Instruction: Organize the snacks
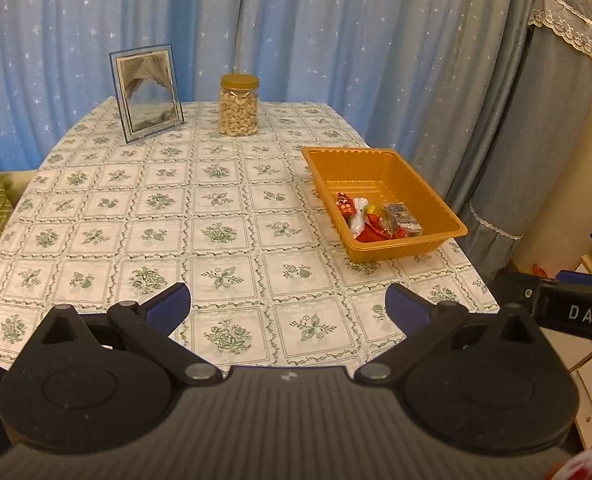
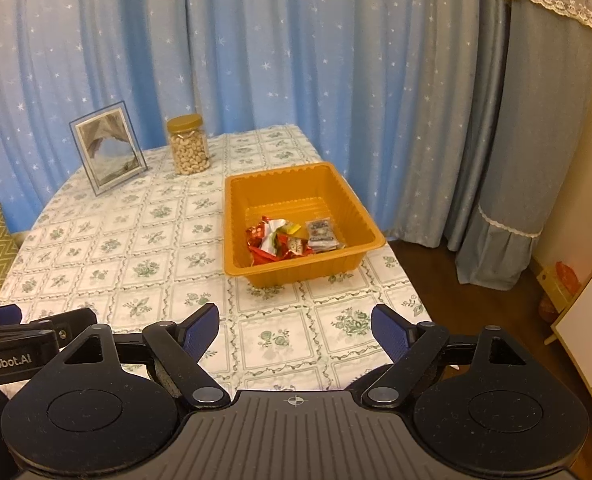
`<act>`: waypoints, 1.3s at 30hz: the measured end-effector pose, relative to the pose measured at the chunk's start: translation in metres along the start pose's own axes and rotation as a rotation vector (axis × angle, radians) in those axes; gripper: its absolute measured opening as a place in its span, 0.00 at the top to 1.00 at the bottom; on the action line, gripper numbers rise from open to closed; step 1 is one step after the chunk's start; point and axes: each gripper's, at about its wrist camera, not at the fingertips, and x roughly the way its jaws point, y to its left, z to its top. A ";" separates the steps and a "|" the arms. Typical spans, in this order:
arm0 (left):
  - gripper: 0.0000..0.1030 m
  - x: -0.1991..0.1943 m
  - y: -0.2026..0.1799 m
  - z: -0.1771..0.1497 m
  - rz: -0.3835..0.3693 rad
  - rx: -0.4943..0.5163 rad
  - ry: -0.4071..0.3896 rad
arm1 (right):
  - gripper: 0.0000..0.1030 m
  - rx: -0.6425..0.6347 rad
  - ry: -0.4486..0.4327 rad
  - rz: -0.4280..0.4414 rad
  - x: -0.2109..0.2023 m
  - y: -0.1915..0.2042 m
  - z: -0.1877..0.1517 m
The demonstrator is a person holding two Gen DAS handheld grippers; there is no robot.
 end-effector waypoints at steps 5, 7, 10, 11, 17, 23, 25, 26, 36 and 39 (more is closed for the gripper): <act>0.00 -0.004 -0.001 0.001 -0.005 0.004 0.006 | 0.19 -0.018 -0.013 0.003 -0.007 0.005 -0.001; 0.00 -0.005 -0.002 0.001 -0.001 0.008 0.002 | 0.19 -0.021 -0.014 0.007 -0.008 0.008 -0.001; 0.00 -0.005 -0.001 0.001 0.001 0.004 -0.001 | 0.19 -0.021 -0.015 0.009 -0.008 0.009 -0.001; 0.00 -0.005 -0.001 0.001 0.004 0.004 -0.003 | 0.19 -0.021 -0.015 0.011 -0.008 0.009 -0.001; 0.00 -0.004 -0.001 0.001 0.009 0.007 -0.004 | 0.19 -0.017 -0.016 0.010 -0.007 0.007 -0.001; 0.00 -0.004 -0.001 0.000 0.010 0.010 -0.003 | 0.19 -0.015 -0.014 0.010 -0.006 0.007 -0.002; 0.00 -0.003 -0.002 0.000 0.011 0.012 -0.004 | 0.19 -0.014 -0.017 0.010 -0.007 0.007 -0.002; 0.00 -0.003 -0.002 0.000 0.011 0.013 -0.004 | 0.19 -0.013 -0.017 0.009 -0.007 0.006 -0.002; 0.00 -0.002 -0.001 -0.001 0.012 0.015 0.002 | 0.19 -0.014 -0.016 0.012 -0.006 0.006 -0.002; 0.00 -0.002 -0.001 -0.001 0.013 0.014 0.002 | 0.19 -0.013 -0.016 0.010 -0.006 0.006 -0.002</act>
